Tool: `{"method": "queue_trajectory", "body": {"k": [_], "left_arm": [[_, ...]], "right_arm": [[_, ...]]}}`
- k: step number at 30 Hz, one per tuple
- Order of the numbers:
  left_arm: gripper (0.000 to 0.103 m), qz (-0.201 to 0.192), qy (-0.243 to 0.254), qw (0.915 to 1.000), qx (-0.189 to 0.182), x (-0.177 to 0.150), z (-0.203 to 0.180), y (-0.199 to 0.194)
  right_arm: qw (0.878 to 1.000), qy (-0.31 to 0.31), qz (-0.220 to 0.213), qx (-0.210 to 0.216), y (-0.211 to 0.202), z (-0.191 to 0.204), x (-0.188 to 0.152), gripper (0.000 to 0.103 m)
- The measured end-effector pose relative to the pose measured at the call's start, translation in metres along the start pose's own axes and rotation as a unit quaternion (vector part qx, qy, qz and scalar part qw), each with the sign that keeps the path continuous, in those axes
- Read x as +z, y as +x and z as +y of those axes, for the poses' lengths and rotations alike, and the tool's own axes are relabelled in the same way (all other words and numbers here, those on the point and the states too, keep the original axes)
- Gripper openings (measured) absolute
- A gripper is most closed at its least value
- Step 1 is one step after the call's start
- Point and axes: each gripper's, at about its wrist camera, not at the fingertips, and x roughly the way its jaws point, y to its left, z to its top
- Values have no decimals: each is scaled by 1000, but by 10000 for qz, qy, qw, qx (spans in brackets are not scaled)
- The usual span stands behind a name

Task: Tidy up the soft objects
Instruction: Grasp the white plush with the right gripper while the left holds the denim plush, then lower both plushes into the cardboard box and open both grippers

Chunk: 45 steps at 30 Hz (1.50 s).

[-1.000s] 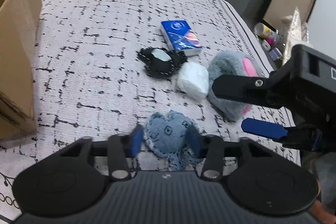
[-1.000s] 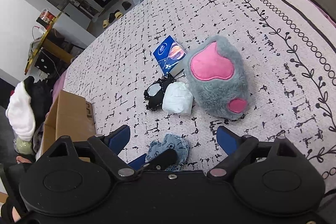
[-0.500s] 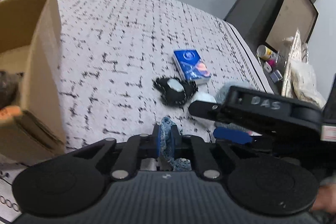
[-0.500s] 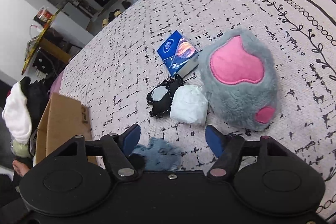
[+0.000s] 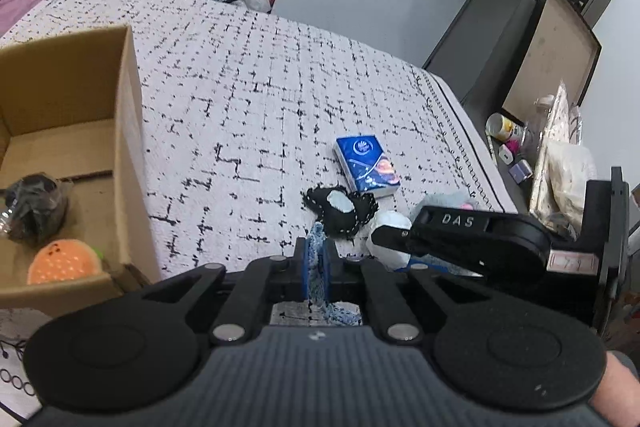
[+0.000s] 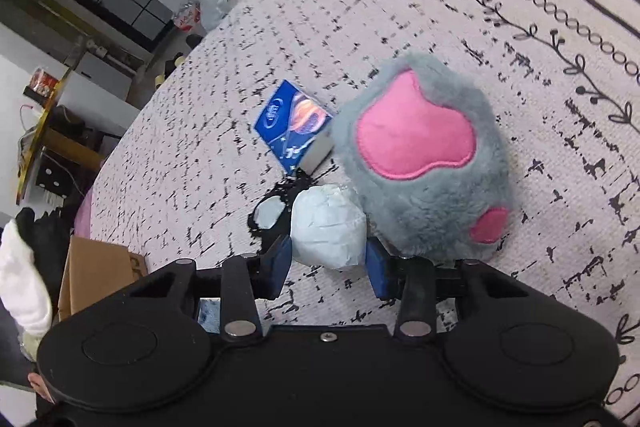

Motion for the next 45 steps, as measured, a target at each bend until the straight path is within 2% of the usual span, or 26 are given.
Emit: {"method": "queue_trajectory", "body": {"k": [11,21,34,45], "left_arm": [[5,-242,95,9997,9,9,-5,-34],[5,-511,31,9987,32,19,5,-70],[6,-675,-126,9972,286,22,43,-114],[6,-767,-506,9946,477,34,79,-131]], "right_arm": [[9990,-311,-227,215,-42,26,-7,39],[9962,-600,-402,487,-77,57,-10,39],[9829,-1440,-696,912,-101,112,-28,39],[9740,-1864,-791,1013,-103,148,-41,39]]}}
